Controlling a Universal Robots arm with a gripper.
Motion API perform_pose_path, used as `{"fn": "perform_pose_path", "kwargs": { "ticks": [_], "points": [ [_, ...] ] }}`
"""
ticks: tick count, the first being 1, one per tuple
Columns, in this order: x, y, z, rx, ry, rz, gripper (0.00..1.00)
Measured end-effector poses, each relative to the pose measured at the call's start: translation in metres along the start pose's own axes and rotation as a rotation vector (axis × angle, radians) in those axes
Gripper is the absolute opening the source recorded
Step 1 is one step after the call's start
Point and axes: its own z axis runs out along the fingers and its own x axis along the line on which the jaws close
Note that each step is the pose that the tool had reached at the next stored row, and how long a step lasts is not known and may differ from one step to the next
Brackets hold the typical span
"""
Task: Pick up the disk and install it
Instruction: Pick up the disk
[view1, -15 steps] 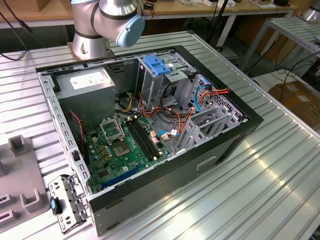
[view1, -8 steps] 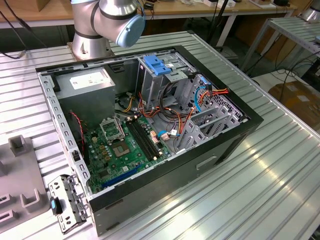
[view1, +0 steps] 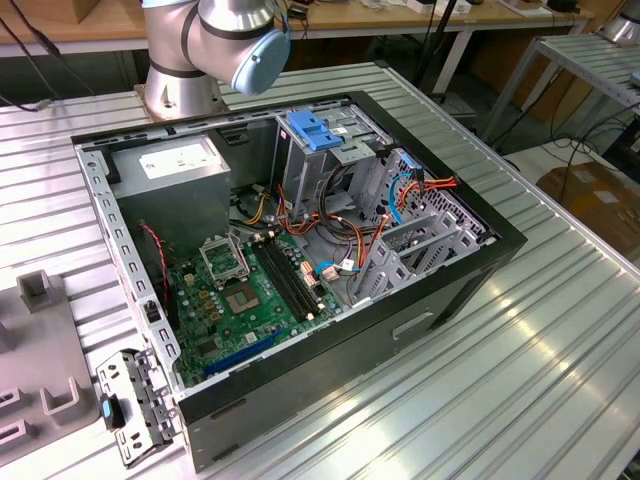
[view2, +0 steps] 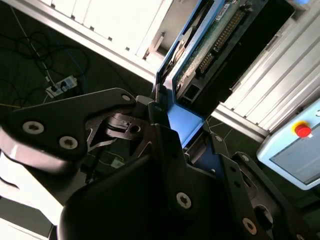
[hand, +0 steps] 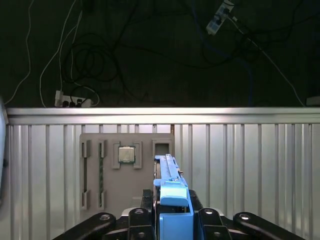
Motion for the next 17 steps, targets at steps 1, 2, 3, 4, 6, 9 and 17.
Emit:
{"fn": "perform_pose_path", "kwargs": {
  "ticks": [1,2,3,4,6,9,17],
  "points": [
    [0.0,0.0,-0.002,0.0,0.0,0.0,0.37],
    [0.0,0.0001,-0.0035,0.0001,0.0,0.0,0.37],
    [0.0,0.0001,-0.0069,0.0,0.0,0.0,0.37],
    [0.0,0.0002,-0.0094,0.0001,0.0,0.0,0.37],
    [0.0001,0.0003,-0.0144,0.0001,0.0,0.0,0.37],
    [0.0001,0.0005,-0.0217,-0.0003,0.0001,0.0,0.37],
    [0.0001,0.0005,-0.0217,-0.0002,-0.0004,0.0,0.37]
  ]
}}
